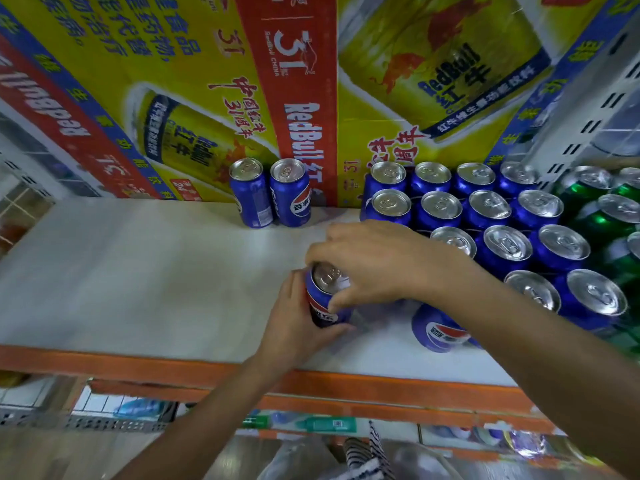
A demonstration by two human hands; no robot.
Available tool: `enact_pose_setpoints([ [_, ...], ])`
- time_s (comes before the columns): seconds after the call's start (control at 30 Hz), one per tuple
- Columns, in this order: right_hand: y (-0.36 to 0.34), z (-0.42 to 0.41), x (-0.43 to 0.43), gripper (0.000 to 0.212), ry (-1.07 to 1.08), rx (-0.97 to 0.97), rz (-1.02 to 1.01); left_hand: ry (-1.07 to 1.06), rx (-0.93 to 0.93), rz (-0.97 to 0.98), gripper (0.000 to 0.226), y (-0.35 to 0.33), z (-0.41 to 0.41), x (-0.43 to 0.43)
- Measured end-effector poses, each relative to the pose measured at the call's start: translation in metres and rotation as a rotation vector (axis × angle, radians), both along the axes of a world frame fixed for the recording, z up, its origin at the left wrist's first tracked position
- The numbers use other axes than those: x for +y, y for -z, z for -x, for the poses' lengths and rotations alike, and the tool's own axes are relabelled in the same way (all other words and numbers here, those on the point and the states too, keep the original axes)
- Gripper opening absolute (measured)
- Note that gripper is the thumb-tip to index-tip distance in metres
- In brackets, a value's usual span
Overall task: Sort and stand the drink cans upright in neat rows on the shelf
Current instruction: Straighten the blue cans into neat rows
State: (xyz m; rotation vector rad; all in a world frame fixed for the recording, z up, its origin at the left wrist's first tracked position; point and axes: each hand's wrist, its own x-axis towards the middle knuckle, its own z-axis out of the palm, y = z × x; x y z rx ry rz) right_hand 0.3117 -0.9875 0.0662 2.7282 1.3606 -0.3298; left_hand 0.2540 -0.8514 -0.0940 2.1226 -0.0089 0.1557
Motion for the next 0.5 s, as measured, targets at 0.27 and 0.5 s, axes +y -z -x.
enact_pose_setpoints([
  [0.27, -0.008, 0.009, -0.046, 0.050, -0.026, 0.092, 0.095, 0.297, -0.022, -0.155, 0.076, -0.003, -0.002, -0.021],
  [0.5, -0.008, 0.010, -0.071, 0.051, -0.003, 0.154, 0.057, 0.278, 0.003, -0.177, 0.083, -0.006, -0.004, -0.045],
])
